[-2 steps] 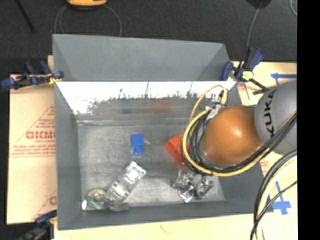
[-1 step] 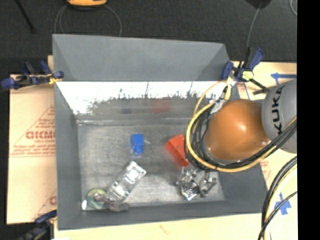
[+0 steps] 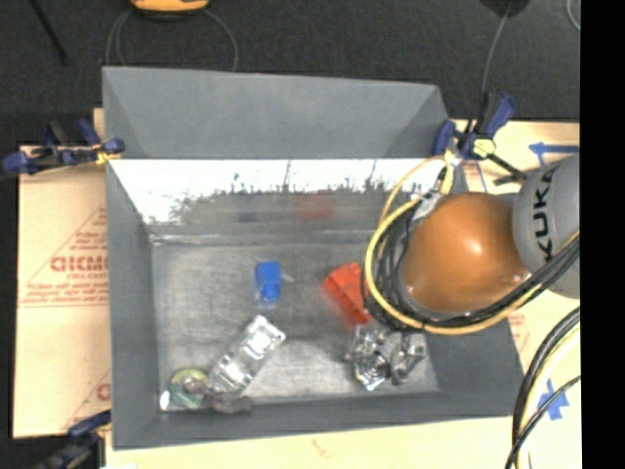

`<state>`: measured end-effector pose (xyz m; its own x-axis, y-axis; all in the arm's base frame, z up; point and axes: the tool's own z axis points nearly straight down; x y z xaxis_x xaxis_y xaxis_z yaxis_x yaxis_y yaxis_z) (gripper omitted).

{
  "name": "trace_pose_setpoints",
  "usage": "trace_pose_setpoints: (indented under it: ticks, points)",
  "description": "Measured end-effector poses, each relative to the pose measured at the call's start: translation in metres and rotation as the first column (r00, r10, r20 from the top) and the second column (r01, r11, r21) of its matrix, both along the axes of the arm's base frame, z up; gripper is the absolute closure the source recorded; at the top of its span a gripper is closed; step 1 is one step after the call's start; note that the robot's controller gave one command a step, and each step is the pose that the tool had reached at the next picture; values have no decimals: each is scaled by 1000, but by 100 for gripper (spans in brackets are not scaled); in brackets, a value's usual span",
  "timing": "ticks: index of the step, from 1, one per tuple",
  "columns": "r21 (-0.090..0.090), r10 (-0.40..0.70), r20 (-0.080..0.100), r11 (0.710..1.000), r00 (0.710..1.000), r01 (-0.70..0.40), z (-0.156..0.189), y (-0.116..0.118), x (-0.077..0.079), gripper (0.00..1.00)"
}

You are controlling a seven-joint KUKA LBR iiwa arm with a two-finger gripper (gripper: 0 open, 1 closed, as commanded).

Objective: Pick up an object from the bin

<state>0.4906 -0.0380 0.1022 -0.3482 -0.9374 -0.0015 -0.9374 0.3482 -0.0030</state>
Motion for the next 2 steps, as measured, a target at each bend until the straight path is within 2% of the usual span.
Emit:
trace_pose_setpoints:
  ticks: [2]
  points:
    - [0, -13, 2, 1000, 1000, 13, 50, -2, 2, 100]
